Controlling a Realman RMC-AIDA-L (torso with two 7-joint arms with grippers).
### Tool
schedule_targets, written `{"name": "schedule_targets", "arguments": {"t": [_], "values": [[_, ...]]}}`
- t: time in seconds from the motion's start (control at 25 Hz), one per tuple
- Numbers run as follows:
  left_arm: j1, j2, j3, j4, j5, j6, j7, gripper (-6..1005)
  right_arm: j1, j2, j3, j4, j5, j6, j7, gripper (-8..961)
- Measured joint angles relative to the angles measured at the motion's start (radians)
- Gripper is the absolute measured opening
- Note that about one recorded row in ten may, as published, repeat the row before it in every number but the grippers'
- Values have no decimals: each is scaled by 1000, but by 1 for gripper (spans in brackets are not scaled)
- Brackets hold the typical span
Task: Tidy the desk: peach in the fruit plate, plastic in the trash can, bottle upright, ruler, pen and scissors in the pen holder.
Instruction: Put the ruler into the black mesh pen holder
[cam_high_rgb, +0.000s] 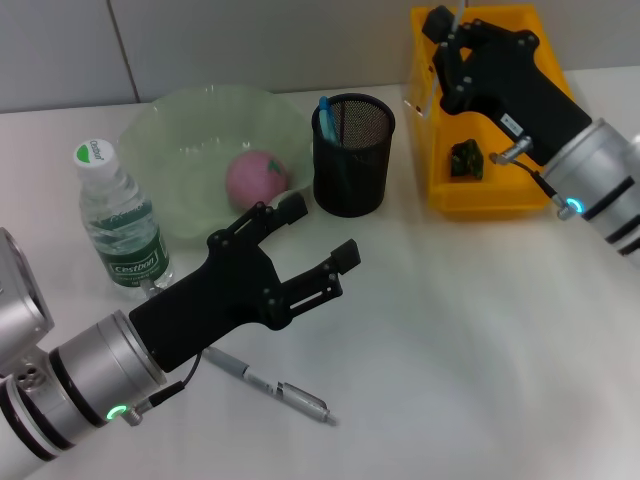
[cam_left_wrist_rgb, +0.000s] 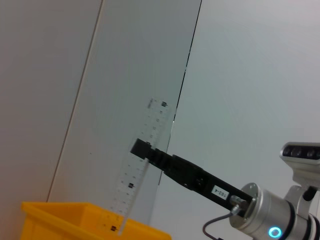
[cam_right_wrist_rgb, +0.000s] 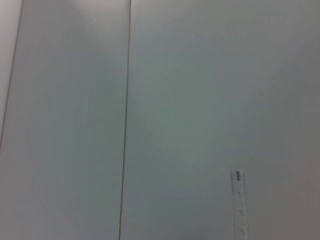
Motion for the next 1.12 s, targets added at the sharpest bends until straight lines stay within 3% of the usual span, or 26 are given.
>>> {"name": "schedule_targets", "arguments": {"t": [0.36, 0.64, 1.12], "values": [[-4, 18, -9, -1, 30, 1, -45, 865, 45, 0, -2, 3, 1, 87, -12, 22], [-3, 34, -107, 4, 186, 4, -114, 865, 97, 0, -11, 14, -5, 176, -6, 24], [10, 35, -158, 9, 247, 15, -128, 864, 138, 1, -13, 46, -6, 285, -5, 27]]}}
